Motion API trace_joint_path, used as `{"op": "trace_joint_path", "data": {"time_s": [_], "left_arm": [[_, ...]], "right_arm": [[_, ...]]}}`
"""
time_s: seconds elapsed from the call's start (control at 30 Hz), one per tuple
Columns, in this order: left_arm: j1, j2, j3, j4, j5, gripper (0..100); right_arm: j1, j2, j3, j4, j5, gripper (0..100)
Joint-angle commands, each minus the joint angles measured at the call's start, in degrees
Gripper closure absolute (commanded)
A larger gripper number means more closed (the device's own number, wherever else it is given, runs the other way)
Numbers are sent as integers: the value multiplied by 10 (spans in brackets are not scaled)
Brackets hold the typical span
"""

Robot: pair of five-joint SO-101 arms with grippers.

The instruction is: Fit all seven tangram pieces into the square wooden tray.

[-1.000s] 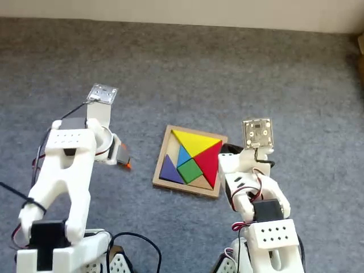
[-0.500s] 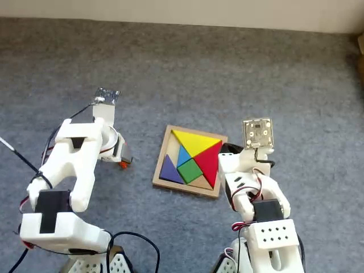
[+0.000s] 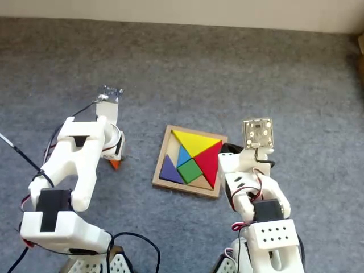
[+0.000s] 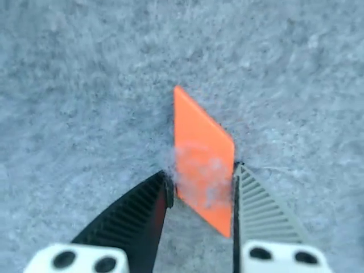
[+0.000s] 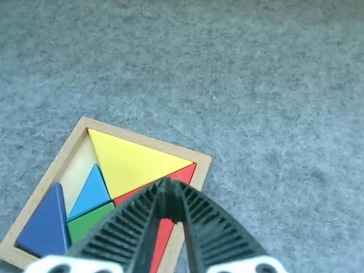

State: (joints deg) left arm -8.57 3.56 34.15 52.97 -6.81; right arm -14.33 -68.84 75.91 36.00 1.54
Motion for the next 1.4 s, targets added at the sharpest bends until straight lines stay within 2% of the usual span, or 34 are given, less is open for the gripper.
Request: {"op": "trace_joint_path", "data": {"time_s": [0.0,0.1,0.23,0.43,0.53,0.6,0.7,0.77,0.9,1.0,1.17,1.27,1.37], "left_arm": [[13,-32,-34,27,-27,833],[35,-84,-36,60,-29,833],[96,-153,-35,89,-25,833],[192,-178,-48,94,29,833],[211,-179,-54,93,53,833],[202,-179,-64,98,53,833],[153,-179,-81,114,51,828],[113,-178,-87,125,21,813],[41,-177,-84,127,-37,724],[3,-177,-73,124,-66,716],[-6,-146,-44,90,-95,716],[-10,-78,-45,45,-95,725],[-8,8,-80,33,-95,757]], "right_arm": [[7,-15,-7,-14,-7,992],[8,-15,-7,-14,-7,992],[30,-16,-7,-14,-7,992],[77,-16,-8,-14,-11,992],[79,-16,-8,-14,-9,992],[79,-16,-8,-14,-8,992],[79,-16,-8,-15,-8,992],[79,-16,-7,-30,-7,992],[79,-16,-3,-50,-7,992],[79,-16,-3,-50,-7,992],[79,-16,-3,-50,-7,992],[79,-16,-3,-50,-7,992],[79,-16,-2,-50,-7,992]]}}
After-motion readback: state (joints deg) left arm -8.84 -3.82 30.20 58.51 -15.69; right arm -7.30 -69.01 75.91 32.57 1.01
